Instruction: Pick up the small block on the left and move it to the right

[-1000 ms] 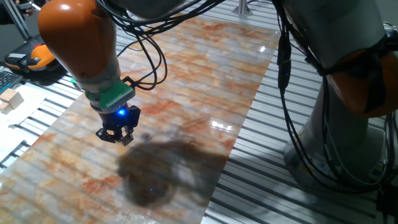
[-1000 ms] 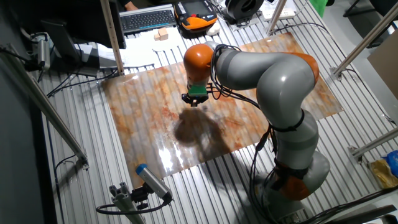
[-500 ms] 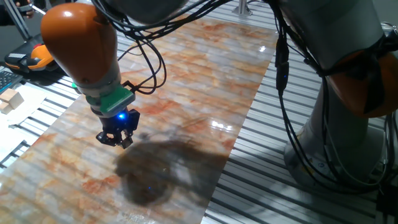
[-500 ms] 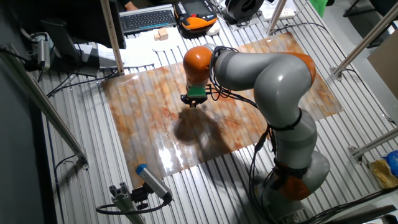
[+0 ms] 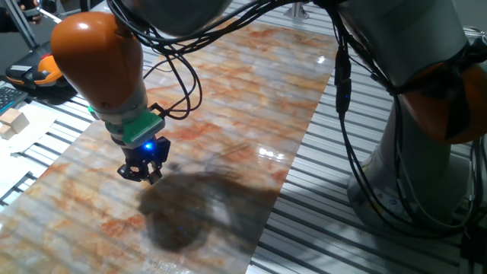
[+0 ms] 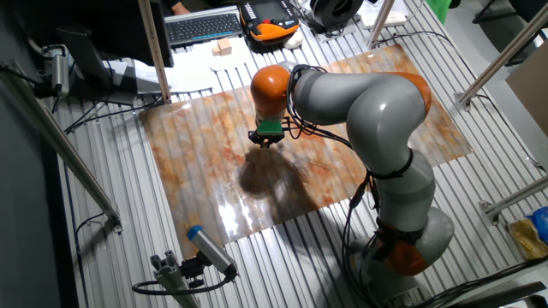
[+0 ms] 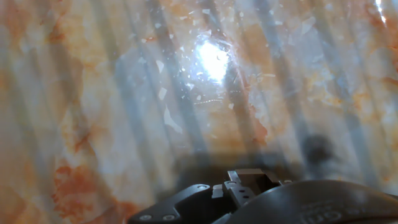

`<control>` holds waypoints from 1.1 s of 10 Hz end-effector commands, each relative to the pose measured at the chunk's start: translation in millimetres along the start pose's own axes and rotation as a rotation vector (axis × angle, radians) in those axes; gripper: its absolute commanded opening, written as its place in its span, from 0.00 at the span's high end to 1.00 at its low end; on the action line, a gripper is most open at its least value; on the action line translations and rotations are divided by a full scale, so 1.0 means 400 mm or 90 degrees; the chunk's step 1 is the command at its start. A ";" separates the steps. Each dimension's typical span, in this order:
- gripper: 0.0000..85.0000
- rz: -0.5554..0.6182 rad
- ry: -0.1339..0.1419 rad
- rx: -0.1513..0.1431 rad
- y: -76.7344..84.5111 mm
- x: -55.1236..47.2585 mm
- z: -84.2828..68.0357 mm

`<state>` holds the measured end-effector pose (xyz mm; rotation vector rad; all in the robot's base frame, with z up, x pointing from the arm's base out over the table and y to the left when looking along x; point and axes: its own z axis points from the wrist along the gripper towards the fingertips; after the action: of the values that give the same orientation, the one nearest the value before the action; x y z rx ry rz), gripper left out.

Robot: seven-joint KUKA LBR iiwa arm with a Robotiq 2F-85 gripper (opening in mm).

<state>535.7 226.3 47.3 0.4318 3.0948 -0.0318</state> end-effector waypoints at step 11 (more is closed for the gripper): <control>1.00 -0.001 -0.015 0.010 0.005 0.002 0.036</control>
<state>535.7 228.4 32.8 0.4268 3.0753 -0.0582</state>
